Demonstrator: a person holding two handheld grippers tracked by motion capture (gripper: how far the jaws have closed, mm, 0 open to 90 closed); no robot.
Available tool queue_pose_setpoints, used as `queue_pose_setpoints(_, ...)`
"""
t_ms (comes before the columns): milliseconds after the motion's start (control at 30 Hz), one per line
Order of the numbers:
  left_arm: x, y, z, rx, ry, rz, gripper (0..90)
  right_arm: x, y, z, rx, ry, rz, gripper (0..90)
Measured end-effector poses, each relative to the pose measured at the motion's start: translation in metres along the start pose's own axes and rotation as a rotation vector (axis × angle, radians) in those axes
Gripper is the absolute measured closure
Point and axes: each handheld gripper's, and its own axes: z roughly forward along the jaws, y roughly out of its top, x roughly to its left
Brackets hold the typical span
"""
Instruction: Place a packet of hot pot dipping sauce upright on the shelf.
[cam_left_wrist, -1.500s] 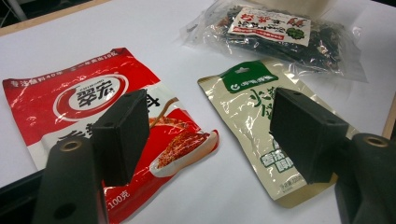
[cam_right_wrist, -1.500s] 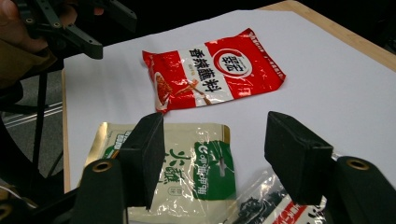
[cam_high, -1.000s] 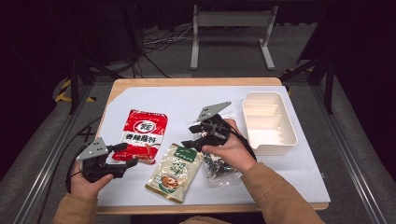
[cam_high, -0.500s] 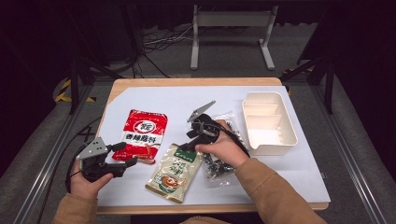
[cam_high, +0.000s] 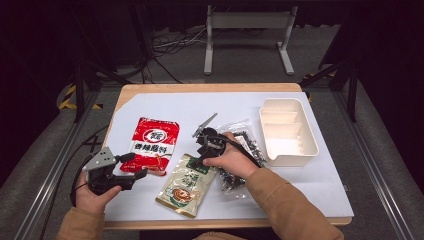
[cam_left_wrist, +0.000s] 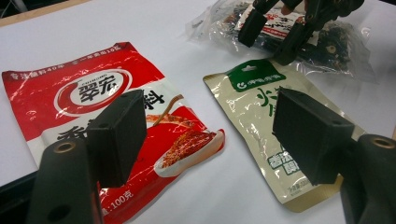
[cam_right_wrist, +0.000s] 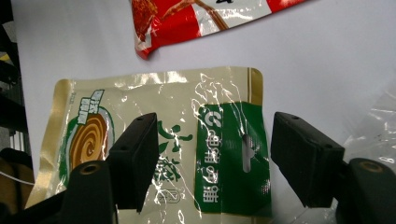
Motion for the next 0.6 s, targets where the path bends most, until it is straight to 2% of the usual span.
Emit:
queue_pose_setpoints(133, 0.000, 0.000, 0.000, 0.001, -0.001, -0.003, 26.5, -0.002, -0.001, 0.009, 0.026, -0.006, 0.008, 31.5)
queue_pose_setpoints(367, 0.000, -0.001, 0.000, 0.009, 0.000, -0.001, 26.3, -0.003, -0.003, 0.023, 0.063, -0.012, 0.022, 23.9)
queue_pose_setpoints(533, 0.000, -0.001, 0.001, 0.010, 0.001, 0.005, 26.0, 0.003, -0.003, 0.030, 0.090, -0.026, 0.002, 21.2)
queue_pose_setpoints(600, -0.001, -0.001, 0.001, 0.008, -0.002, -0.005, 26.0, 0.006, -0.003, 0.032, 0.100, -0.047, -0.015, 20.3)
